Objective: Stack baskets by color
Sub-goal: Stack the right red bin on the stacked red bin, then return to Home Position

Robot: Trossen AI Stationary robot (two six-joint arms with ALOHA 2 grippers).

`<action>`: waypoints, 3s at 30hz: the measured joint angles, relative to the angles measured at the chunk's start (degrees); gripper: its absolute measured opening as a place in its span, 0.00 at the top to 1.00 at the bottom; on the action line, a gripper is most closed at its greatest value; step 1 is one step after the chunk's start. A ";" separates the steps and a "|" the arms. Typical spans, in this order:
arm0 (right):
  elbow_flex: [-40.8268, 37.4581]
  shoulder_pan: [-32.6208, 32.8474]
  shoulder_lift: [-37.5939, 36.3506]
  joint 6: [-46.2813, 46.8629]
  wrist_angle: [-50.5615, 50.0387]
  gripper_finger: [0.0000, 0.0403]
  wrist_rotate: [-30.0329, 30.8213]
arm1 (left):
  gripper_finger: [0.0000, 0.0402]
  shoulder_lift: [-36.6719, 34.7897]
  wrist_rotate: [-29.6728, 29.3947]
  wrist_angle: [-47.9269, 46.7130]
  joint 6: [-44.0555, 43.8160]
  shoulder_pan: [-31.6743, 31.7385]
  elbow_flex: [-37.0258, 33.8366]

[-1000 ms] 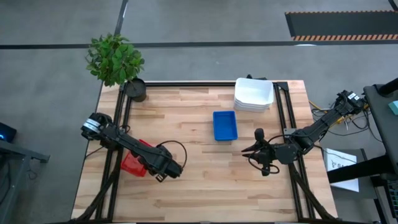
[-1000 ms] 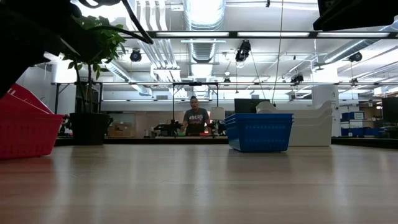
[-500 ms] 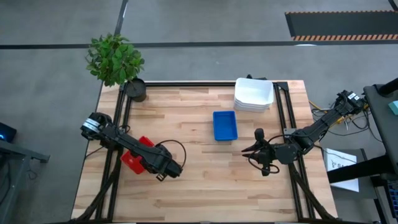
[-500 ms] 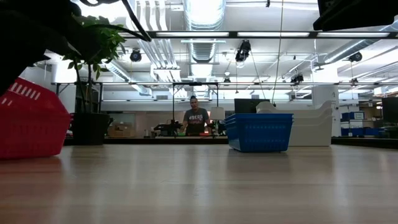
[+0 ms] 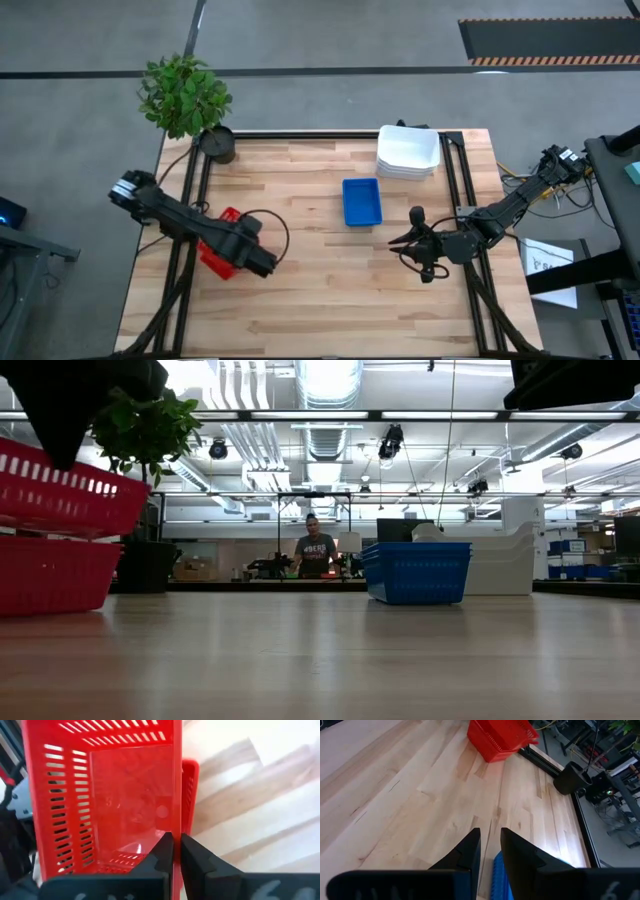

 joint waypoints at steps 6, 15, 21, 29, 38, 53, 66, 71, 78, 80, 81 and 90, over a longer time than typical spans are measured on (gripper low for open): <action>0.00 -0.02 0.00 0.63 -0.23 0.83 -0.02 | 1.00 -0.48 -1.45 0.14 -0.77 -0.69 -0.82; 0.00 -0.01 0.00 1.76 -0.31 0.83 -0.12 | 1.00 -0.31 -1.29 1.85 -1.81 -5.72 -0.84; 0.00 -0.02 0.00 2.03 -0.31 0.83 -0.13 | 1.00 -0.29 -1.78 2.00 -2.35 -8.57 -1.03; 0.00 -0.02 0.00 2.08 -0.31 0.83 -0.35 | 1.00 -0.27 -4.42 3.23 -2.36 -8.73 -2.25; 0.00 -0.02 0.00 2.08 -0.33 0.83 -0.35 | 1.00 -0.22 -1.54 8.04 -2.43 -9.08 -5.31; 0.00 0.00 0.00 2.08 -0.33 0.83 -0.35 | 0.82 -0.22 -2.18 8.13 -1.90 -9.08 -5.38; -5.13 -0.47 -0.23 -3.92 9.40 0.83 -4.84 | 0.75 -1.81 -21.15 36.79 29.93 -9.78 -3.43; -12.52 -6.25 -0.44 -11.91 27.25 0.83 -13.71 | 0.76 -5.46 -22.44 79.02 82.47 -8.84 -10.11; -17.49 -17.73 -4.67 -10.32 33.67 0.83 -22.40 | 0.93 -15.71 -6.10 94.45 94.95 -0.41 -28.58; -18.21 -19.79 -6.51 -9.87 33.64 0.83 -23.86 | 0.98 -20.29 -6.05 94.36 93.25 2.19 -33.43; -18.63 -20.66 -7.44 -9.73 33.84 0.83 -23.91 | 0.99 -22.89 -6.05 94.18 92.56 3.47 -35.67; -25.47 -24.86 -18.59 -10.16 32.92 0.83 -24.09 | 1.00 -45.90 -5.91 97.83 92.00 8.13 -52.62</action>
